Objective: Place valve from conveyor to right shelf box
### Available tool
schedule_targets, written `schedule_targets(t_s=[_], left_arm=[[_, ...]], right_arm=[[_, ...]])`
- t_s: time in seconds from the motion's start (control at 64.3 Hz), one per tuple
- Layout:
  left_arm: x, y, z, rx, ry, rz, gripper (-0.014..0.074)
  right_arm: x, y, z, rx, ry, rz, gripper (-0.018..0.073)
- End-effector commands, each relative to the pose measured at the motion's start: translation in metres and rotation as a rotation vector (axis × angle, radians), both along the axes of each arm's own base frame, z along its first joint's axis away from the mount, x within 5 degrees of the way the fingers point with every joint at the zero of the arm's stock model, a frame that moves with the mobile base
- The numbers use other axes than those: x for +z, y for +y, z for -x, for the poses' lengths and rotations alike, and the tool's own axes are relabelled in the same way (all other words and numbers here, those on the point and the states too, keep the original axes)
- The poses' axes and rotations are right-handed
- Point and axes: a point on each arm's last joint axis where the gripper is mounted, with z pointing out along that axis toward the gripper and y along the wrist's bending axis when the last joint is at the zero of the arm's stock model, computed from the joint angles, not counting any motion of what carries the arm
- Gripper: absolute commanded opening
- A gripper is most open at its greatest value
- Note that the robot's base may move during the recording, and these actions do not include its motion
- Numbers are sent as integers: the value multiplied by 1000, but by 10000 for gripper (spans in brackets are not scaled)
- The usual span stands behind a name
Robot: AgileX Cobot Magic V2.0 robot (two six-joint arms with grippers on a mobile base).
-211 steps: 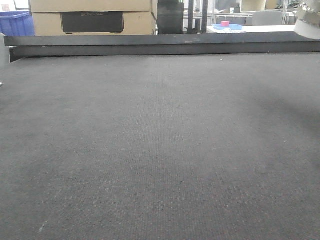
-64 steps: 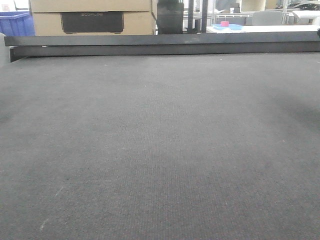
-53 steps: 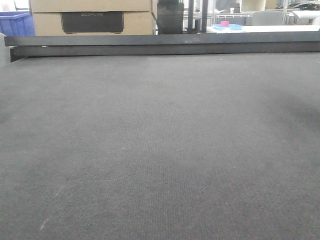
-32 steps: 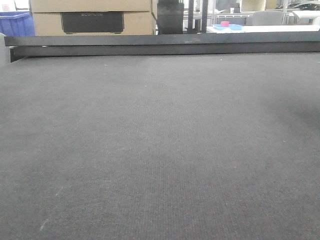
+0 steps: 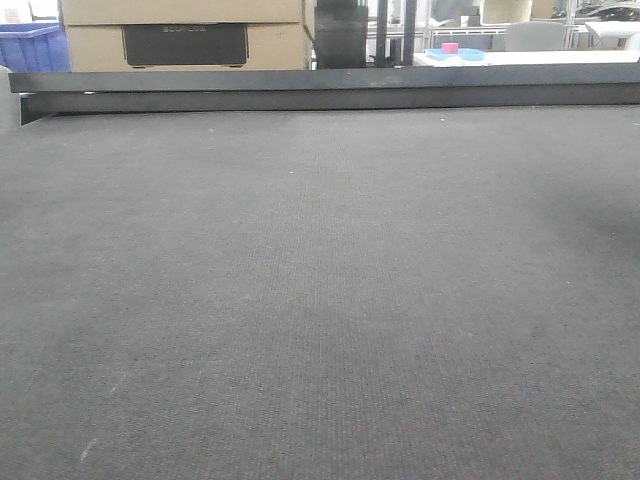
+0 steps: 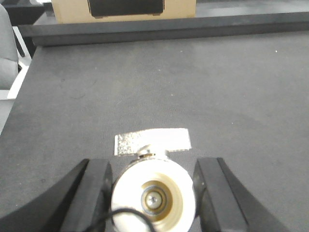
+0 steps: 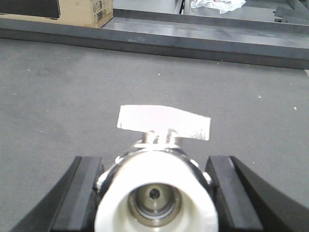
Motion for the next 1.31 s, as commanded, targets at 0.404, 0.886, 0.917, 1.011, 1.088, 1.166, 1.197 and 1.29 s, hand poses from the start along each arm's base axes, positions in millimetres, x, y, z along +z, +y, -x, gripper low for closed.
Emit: schedule_targets(t_s=[0.404, 0.886, 0.917, 1.011, 1.088, 1.166, 1.197, 1.29], left_arm=[[9, -1, 0, -1, -85, 13, -111], [9, -1, 0, -1, -85, 13, -111], [9, -1, 0, -1, -85, 13, -111], [9, -1, 0, -1, -85, 13, -111], [9, -1, 0, -1, -85, 13, -111], [9, -1, 0, -1, -85, 13, -111], [9, -1, 0, -1, -85, 13, -111], [9, -1, 0, -1, -85, 13, -111]], right_arm=[[12, -2, 1, -14, -104, -11, -154], [12, -2, 1, -14, -104, -11, -154], [12, -2, 1, -14, -104, -11, -154], [12, -2, 1, -14, -104, -11, -154], [12, -2, 1, -14, -104, -11, -154], [12, -2, 1, -14, -104, -11, -154], [12, -2, 1, -14, -104, -11, -154], [12, -2, 1, -14, -104, -11, -154]])
